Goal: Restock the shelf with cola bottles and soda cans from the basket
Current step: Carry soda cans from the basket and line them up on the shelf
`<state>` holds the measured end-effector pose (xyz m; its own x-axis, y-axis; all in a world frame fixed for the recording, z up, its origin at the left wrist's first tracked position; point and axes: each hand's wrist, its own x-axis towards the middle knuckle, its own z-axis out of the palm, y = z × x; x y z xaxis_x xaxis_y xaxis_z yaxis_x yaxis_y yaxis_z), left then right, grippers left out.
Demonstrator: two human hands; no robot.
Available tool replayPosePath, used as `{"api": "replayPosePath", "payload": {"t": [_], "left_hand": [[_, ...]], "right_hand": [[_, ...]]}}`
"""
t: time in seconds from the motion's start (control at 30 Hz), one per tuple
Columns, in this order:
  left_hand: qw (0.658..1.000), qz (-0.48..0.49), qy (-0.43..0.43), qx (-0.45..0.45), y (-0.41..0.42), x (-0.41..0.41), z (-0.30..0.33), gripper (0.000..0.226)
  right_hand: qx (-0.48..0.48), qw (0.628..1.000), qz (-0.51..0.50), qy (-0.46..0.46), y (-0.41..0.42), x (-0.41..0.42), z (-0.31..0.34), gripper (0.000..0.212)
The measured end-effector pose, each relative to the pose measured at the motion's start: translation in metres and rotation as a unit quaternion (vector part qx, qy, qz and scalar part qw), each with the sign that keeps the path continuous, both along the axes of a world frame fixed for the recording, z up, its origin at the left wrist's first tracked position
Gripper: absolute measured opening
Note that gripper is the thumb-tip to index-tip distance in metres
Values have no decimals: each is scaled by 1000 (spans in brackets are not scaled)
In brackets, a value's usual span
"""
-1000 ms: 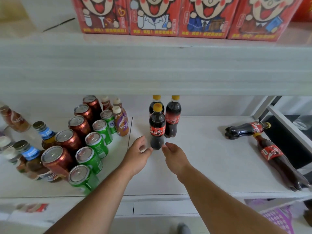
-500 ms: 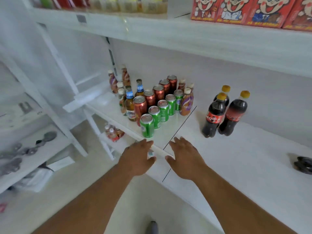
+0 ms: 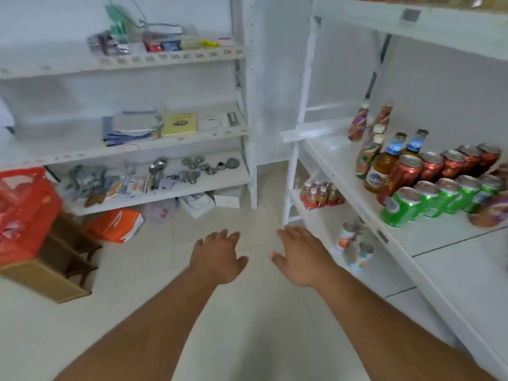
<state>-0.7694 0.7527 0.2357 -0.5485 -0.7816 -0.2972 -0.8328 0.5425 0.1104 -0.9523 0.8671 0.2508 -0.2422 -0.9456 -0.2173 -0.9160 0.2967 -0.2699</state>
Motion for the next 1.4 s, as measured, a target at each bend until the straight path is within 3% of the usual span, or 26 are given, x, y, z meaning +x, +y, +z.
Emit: {"api": "replayPosePath", "payload": {"t": [0.37, 0.57, 0.8, 1.4], "left_hand": [[976, 216, 22, -7, -86, 247, 0, 79], [952, 303, 40, -9, -111, 340, 7, 78], [934, 356, 41, 4, -155, 386, -2, 77], [900, 432, 47, 35, -356, 468, 3, 73]], "right_hand": [[7, 981, 192, -17, -173, 228, -2, 74], [5, 965, 261, -16, -234, 314, 5, 76], [19, 949, 313, -22, -304, 371, -7, 76], [31, 929, 364, -68, -533, 464, -17, 72]]}}
